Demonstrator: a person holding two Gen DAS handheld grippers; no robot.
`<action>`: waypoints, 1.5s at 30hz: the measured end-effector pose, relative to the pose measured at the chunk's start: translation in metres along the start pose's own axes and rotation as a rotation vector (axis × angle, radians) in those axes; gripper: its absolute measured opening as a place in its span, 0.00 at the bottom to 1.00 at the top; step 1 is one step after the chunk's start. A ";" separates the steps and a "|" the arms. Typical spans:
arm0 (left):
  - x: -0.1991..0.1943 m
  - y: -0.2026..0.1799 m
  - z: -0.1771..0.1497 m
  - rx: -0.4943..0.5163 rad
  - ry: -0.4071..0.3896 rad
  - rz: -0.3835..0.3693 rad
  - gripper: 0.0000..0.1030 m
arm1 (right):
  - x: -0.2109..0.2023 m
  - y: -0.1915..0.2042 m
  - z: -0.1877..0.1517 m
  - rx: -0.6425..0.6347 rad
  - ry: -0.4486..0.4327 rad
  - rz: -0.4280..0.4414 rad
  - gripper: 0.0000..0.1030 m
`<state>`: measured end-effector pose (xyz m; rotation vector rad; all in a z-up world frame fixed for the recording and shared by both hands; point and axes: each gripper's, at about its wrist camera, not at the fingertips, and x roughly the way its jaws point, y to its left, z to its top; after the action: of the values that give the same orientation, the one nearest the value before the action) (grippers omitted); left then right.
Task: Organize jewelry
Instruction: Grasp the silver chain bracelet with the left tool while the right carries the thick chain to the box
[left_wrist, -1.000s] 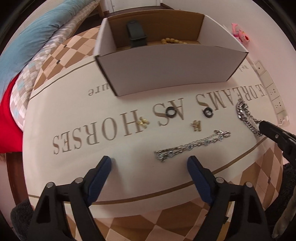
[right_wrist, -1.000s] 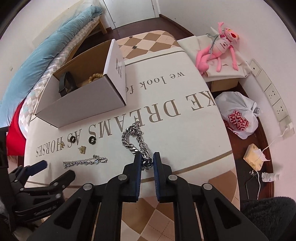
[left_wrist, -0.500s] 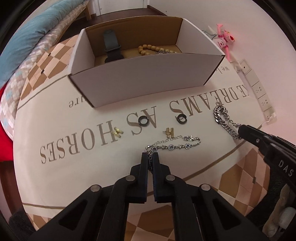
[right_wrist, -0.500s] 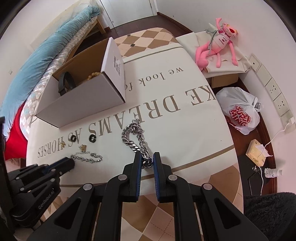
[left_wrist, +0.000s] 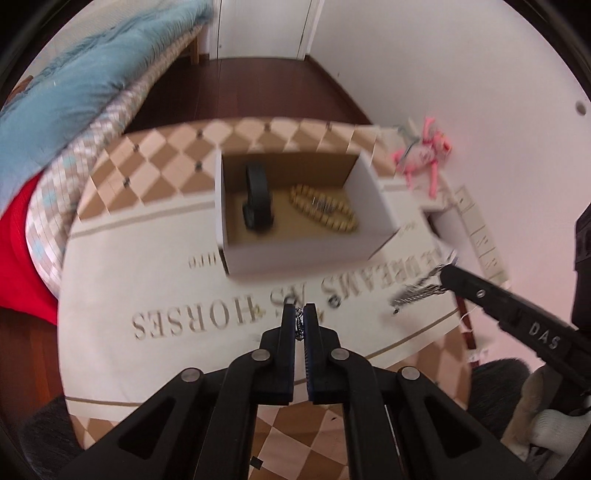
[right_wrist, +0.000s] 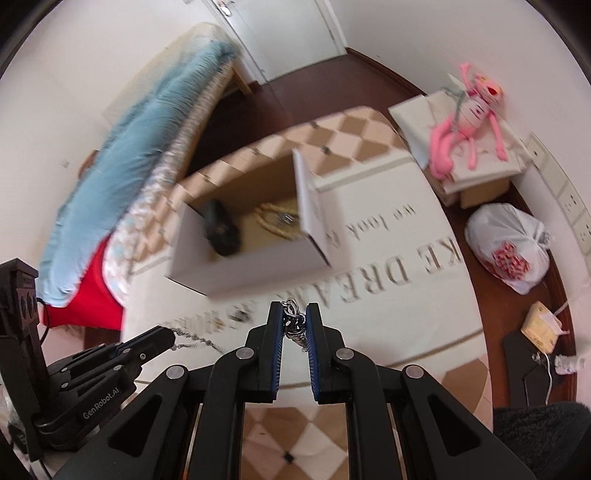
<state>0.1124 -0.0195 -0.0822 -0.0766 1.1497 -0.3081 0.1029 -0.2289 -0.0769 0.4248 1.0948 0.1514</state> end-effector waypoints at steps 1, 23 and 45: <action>-0.011 -0.001 0.009 0.001 -0.022 -0.009 0.02 | -0.005 0.004 0.005 -0.005 -0.009 0.015 0.12; 0.048 0.042 0.109 -0.034 0.079 0.023 0.02 | 0.085 0.059 0.096 -0.135 0.167 0.018 0.12; 0.064 0.071 0.069 -0.108 0.080 0.327 0.89 | 0.104 0.038 0.081 -0.215 0.188 -0.275 0.43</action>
<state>0.2133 0.0237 -0.1256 0.0291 1.2368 0.0416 0.2258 -0.1817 -0.1159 0.0660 1.2955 0.0655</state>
